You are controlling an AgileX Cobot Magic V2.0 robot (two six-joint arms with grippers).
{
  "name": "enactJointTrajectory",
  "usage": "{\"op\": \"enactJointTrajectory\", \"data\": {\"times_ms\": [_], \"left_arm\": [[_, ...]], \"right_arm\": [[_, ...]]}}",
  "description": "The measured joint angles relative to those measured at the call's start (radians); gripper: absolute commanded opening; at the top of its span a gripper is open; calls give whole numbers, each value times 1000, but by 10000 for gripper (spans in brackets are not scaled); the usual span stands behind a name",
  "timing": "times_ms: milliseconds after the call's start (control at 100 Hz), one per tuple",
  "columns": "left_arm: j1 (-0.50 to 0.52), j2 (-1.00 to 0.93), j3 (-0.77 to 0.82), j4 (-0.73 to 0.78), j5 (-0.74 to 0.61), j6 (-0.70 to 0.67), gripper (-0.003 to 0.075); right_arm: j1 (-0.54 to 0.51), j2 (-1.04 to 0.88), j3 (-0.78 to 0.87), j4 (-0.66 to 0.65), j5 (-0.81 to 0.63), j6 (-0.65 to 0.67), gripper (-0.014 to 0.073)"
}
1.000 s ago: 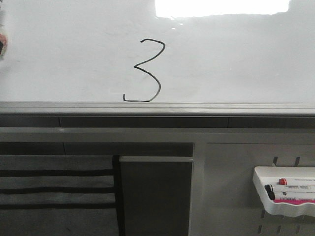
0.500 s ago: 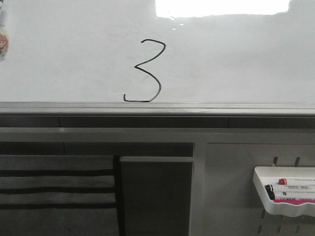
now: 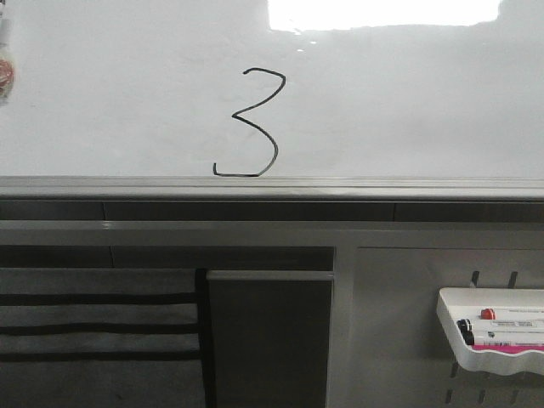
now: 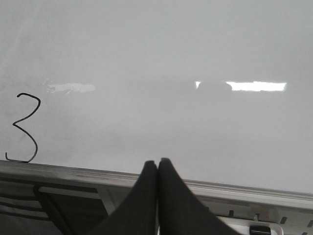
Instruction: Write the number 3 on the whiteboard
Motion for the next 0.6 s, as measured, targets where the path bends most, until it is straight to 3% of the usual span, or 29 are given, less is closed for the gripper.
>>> {"op": "enactJointTrajectory", "data": {"times_ms": [400,600], "left_arm": [[0,-15,76,-40,-45,0,-20],[-78,-83,114,-36,-61,0,-20]], "right_arm": [[0,0,8,0,-2,-1,-69],[0,0,8,0,-2,-1,-69]]}}
